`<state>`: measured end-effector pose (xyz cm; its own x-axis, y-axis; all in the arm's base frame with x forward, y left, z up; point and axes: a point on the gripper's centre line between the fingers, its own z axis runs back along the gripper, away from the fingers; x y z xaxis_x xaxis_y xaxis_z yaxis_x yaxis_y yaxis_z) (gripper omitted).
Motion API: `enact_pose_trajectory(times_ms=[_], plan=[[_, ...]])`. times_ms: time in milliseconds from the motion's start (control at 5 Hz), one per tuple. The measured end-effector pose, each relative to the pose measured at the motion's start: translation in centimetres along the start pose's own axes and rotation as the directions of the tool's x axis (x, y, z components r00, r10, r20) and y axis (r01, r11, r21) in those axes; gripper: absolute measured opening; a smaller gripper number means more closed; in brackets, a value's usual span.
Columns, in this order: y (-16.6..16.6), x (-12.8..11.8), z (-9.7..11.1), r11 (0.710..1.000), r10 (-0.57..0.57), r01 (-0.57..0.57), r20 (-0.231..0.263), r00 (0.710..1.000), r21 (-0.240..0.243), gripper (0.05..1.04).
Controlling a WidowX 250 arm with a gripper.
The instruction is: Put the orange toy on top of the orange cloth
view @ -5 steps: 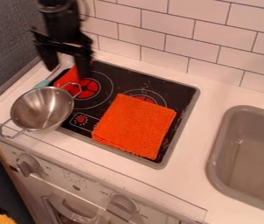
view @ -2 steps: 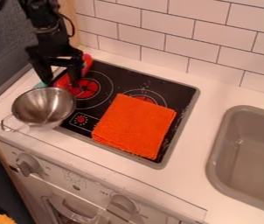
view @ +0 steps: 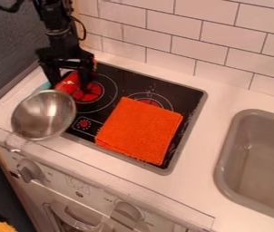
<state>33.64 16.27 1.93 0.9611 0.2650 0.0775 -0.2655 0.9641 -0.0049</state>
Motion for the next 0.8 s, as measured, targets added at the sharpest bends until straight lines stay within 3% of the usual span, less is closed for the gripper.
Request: enact_pose_trajectory(times_ms=[200,400,600,800], plan=[[-0.3,-0.1,-0.8,1.000,-0.006,0.006,-0.027,1.000,0.000,0.999],[-0.9,-0.1,-1.0,1.000,-0.019,0.019,-0.034,0.999,0.001,0.929],[-2.4,-0.5,-1.3,0.998,-0.055,0.056,-0.059,0.997,0.018,0.636],[-3.3,-0.7,-1.0,0.994,-0.096,0.099,-0.069,0.993,0.044,0.519]])
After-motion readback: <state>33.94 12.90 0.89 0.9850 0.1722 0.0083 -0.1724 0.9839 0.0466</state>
